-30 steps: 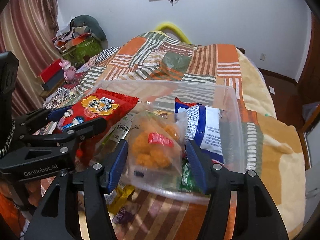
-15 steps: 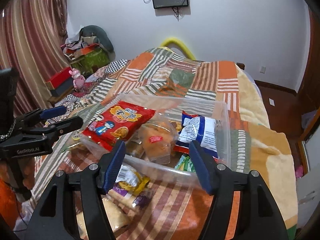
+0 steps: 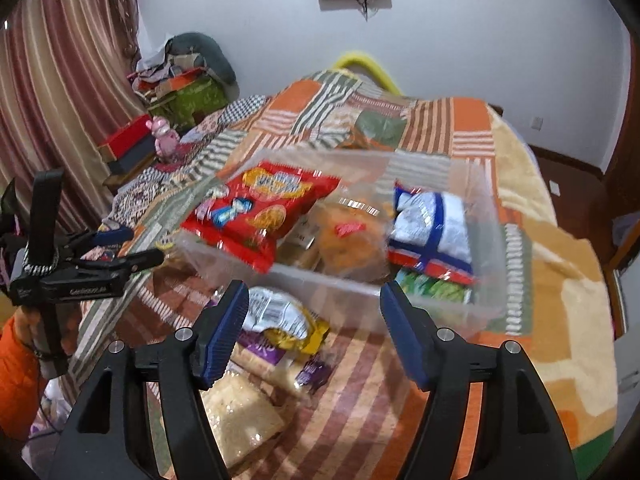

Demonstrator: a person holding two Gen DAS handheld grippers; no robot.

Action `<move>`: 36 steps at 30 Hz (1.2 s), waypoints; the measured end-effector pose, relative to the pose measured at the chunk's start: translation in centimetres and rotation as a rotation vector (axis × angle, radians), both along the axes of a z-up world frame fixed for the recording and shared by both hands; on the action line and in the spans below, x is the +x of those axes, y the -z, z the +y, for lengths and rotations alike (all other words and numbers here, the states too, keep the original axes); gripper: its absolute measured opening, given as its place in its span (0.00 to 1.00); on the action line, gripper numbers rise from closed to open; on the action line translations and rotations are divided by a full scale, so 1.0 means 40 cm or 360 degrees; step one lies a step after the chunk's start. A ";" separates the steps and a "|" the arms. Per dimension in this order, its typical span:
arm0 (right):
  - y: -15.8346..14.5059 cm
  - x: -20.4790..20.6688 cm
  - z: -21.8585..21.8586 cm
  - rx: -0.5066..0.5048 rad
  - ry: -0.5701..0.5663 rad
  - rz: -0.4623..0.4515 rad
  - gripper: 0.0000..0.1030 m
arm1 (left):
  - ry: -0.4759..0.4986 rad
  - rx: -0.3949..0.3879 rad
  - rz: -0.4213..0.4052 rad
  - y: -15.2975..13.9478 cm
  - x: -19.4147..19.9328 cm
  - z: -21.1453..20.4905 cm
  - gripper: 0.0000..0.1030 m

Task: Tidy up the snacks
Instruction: 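Grasp the green-edged biscuit bag with the left tool while the right tool grasps the white-blue bag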

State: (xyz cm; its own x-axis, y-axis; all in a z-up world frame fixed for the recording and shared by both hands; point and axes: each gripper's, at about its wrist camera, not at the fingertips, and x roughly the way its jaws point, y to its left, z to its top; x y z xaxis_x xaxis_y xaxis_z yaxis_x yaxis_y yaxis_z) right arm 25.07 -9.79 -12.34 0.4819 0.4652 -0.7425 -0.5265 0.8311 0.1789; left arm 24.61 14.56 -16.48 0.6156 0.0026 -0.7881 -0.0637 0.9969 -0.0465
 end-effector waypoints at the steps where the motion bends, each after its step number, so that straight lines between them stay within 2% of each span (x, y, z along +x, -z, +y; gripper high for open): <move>1: 0.005 -0.002 0.005 -0.0003 -0.0007 0.0010 0.63 | 0.0008 0.0008 -0.0003 0.009 0.010 0.003 0.85; 3: 0.014 -0.006 0.018 -0.0012 -0.0022 0.0027 0.65 | 0.0030 0.0002 0.0004 0.023 0.029 0.005 0.86; 6: 0.022 -0.007 0.031 -0.0008 -0.0035 0.0034 0.74 | 0.0078 -0.0035 0.0045 0.051 0.055 0.007 0.87; 10: 0.037 -0.002 0.053 -0.0021 -0.0055 0.0055 0.75 | 0.0104 -0.0047 0.0116 0.093 0.080 0.005 0.87; 14: 0.054 0.004 0.068 -0.0027 -0.0072 0.0089 0.75 | 0.0102 -0.0075 0.0126 0.119 0.083 0.000 0.86; 16: 0.064 0.003 0.076 -0.0042 -0.0085 0.0100 0.75 | 0.0098 -0.0061 0.0105 0.123 0.079 -0.003 0.79; 18: 0.069 0.001 0.081 -0.0058 -0.0091 0.0105 0.75 | 0.0100 -0.0061 0.0104 0.125 0.076 -0.003 0.63; 21: 0.076 0.001 0.083 -0.0065 -0.0093 0.0118 0.75 | 0.0104 -0.0074 0.0095 0.122 0.062 0.000 0.54; 23: 0.079 0.002 0.083 -0.0057 -0.0090 0.0132 0.71 | 0.0096 -0.0072 0.0076 0.113 0.044 -0.002 0.52; 25: 0.083 0.004 0.082 -0.0055 -0.0101 0.0156 0.57 | 0.0093 -0.0079 0.0064 0.104 0.029 -0.002 0.49; 26: 0.083 0.006 0.079 -0.0049 -0.0099 0.0161 0.57 | 0.0091 -0.0084 0.0060 0.099 0.025 -0.001 0.46; 36: 0.057 -0.024 0.056 -0.0041 -0.0085 0.0087 0.43 | 0.0060 -0.0106 -0.0038 0.012 -0.036 -0.007 0.45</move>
State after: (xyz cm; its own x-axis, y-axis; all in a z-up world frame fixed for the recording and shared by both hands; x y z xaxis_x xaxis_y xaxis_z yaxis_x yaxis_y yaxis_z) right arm 24.10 -7.57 -14.63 0.4153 0.4695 -0.7792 -0.5603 0.8068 0.1874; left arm 23.15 14.26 -16.94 0.6329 -0.0726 -0.7708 -0.0245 0.9932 -0.1136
